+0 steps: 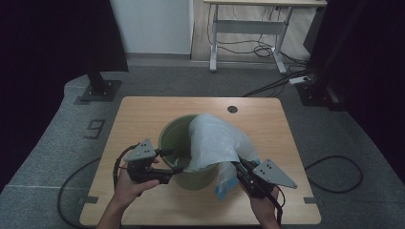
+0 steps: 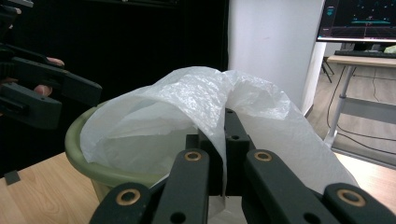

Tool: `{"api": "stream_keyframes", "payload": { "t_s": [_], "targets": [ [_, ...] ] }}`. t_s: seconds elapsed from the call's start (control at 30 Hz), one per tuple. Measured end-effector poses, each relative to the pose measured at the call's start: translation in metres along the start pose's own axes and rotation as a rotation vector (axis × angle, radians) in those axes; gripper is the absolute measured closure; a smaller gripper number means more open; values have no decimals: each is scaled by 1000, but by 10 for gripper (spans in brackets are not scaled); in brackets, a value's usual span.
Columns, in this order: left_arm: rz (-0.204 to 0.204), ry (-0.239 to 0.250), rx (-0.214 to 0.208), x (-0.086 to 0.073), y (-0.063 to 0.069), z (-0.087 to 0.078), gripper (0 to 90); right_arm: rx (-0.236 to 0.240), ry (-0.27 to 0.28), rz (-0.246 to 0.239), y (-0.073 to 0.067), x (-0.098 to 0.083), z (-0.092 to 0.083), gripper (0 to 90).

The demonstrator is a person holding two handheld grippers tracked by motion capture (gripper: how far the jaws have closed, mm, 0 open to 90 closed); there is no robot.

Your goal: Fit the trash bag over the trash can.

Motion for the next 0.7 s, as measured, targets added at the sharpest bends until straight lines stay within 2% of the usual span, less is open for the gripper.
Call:
{"api": "stream_keyframes", "payload": {
  "t_s": [0.2,0.37,0.5,0.53,0.6,0.7],
  "targets": [
    [22,-10,-31,7,10,13,309,5,-7,-14,-4,4,5,884],
    [33,-18,-98,13,20,25,427,18,-9,-19,-10,6,8,884],
    [50,-48,-96,16,26,38,456,23,-7,-21,-13,8,8,884],
    [52,-56,-84,17,26,42,478,24,-9,-21,-13,7,8,884],
    [52,-64,-78,18,26,47,578,24,-14,-19,-13,6,8,884],
    [32,-73,-119,19,26,52,724,25,-18,-17,-12,4,8,879]
  ]
}}
Point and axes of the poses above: each handheld gripper's, and its own axes: z roughly forward along the jaws, x roughly out of its top, y roughly to its right, the point moved 7 cm from there along z, roughly forward along the jaws, and after that the axes turned 11 degrees about -x, right-handed, at the moved point
